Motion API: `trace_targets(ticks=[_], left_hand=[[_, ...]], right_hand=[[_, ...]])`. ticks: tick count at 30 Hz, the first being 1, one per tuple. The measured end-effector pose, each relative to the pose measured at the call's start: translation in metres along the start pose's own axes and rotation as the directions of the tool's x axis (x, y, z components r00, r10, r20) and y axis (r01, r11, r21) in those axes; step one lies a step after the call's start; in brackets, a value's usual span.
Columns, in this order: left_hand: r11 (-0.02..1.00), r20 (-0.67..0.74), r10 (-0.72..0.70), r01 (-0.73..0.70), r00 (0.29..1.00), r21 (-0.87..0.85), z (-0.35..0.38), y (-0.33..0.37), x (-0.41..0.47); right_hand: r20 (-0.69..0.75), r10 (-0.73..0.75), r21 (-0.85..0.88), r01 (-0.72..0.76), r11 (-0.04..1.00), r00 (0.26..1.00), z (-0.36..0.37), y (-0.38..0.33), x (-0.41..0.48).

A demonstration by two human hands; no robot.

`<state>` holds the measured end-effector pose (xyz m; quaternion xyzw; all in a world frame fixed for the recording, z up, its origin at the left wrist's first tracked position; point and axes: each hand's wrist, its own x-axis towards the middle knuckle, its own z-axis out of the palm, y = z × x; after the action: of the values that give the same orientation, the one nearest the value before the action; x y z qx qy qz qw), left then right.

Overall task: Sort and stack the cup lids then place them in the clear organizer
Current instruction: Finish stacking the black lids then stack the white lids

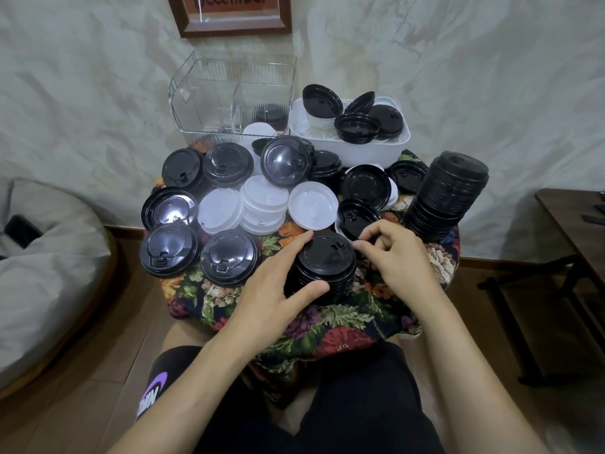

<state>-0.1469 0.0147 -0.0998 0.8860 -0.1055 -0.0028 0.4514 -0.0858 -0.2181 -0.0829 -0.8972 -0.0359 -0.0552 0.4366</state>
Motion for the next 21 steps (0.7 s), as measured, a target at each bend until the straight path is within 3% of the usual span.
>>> trace_targets(ticks=[6,13,18,21], left_hand=[[1.000,-0.008,0.011,-0.011,1.000,-0.008,0.001,-0.003,0.000],[1.000,-0.014,0.018,-0.018,1.000,-0.017,0.002,-0.005,0.002],[1.000,-0.024,0.023,-0.024,0.999,-0.009,0.003,-0.006,0.003],[0.999,-0.033,0.050,-0.051,0.998,-0.020,0.002,-0.002,0.003]], right_hand=[[-0.048,0.000,0.256,0.012,0.967,0.999,-0.006,-0.011,-0.003],[0.045,-0.069,0.408,0.045,0.912,0.997,-0.018,-0.038,-0.020],[0.231,-0.014,0.659,-0.146,0.738,0.973,-0.022,-0.033,-0.027],[0.438,0.064,0.626,-0.355,0.694,0.897,-0.018,-0.028,-0.031]])
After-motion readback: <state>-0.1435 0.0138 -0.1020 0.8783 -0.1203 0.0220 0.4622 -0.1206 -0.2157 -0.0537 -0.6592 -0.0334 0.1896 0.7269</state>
